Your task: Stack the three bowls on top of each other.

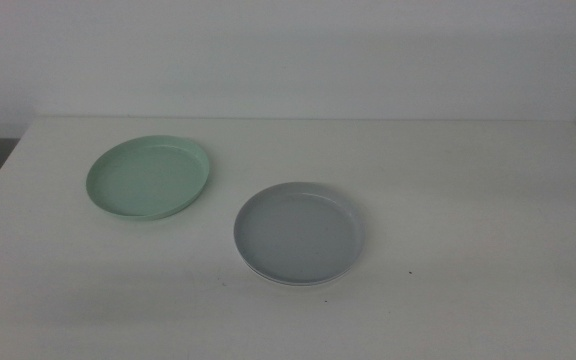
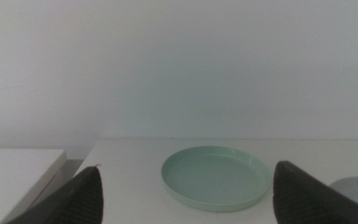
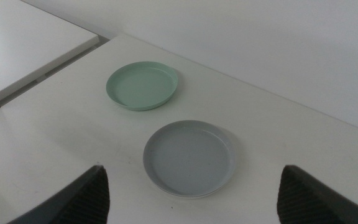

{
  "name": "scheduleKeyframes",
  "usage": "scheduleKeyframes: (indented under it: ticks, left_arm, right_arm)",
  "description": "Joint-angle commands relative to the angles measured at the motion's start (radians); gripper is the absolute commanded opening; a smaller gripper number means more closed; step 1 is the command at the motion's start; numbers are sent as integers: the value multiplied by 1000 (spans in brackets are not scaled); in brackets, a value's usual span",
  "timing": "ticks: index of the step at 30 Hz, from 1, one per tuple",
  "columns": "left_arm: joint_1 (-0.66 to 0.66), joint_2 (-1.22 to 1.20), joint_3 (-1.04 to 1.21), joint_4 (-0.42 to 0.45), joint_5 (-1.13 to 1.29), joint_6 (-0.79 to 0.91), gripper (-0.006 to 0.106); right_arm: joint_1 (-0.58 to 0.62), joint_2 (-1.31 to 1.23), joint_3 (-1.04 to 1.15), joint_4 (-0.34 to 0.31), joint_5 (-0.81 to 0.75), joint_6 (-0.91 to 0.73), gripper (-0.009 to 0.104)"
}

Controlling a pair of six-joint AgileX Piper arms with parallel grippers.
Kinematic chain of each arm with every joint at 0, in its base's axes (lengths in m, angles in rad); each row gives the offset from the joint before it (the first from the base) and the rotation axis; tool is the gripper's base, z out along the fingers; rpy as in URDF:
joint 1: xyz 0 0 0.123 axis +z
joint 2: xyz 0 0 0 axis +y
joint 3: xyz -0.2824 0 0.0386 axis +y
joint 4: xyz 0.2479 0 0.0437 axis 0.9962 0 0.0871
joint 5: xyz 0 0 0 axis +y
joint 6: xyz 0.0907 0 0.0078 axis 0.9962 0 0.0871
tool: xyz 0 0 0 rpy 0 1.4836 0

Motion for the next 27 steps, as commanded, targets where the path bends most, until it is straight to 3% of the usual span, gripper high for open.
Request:
scheduleKeyframes:
  ticks: [1,5,9,17,27]
  left_arm:
    - [1,-4,0,0,-12,-7,94]
    - [2,296,-250,0,10,-7,94]
    - [2,602,-555,0,187,-5,94]
    - [2,1067,-1014,-38,895,-16,94]
    - [107,1474,-1272,-61,882,23,94]
  right_arm:
    - [-5,-1,4,1,-2,-10,84]
    - [-5,-1,4,1,-4,-10,84]
    - [-5,-1,4,9,-4,-10,84]
    - [-5,-1,4,13,-4,-10,84]
    - [-5,-1,4,13,-4,-10,84]
